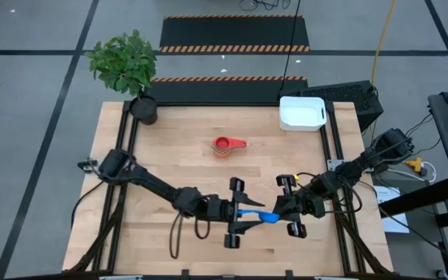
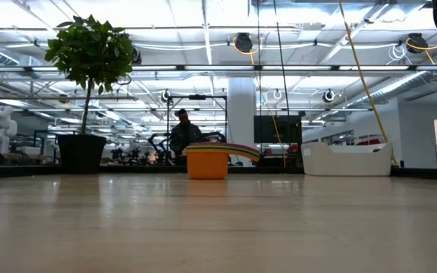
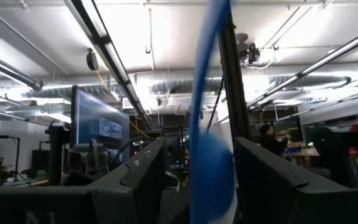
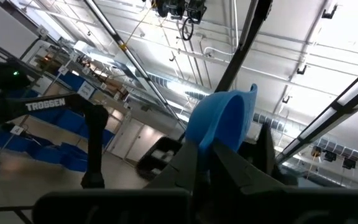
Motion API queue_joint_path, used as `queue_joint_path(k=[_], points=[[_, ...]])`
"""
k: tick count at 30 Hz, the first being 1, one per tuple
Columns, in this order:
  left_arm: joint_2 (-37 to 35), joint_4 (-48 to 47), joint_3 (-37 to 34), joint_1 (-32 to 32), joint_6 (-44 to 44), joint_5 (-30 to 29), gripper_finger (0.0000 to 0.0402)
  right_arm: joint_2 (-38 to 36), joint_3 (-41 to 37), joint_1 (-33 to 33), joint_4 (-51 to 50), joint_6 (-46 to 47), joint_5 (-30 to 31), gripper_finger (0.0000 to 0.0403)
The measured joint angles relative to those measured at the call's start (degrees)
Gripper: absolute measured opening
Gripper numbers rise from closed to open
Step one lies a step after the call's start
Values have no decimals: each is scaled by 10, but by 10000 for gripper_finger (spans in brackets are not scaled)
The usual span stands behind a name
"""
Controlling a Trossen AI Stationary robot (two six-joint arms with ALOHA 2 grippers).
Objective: Nest measuring cups in basket
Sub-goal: Stack the blue measuring cup into the red measuring cup
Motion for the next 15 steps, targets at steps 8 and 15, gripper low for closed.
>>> queue_joint_path(k=[8, 15], points=[[22, 15, 31, -4, 17, 0, 190, 0, 0, 2, 16, 14, -43, 11], [22, 34, 31, -13, 47, 3, 182, -1, 0, 2, 16, 16, -43, 11]])
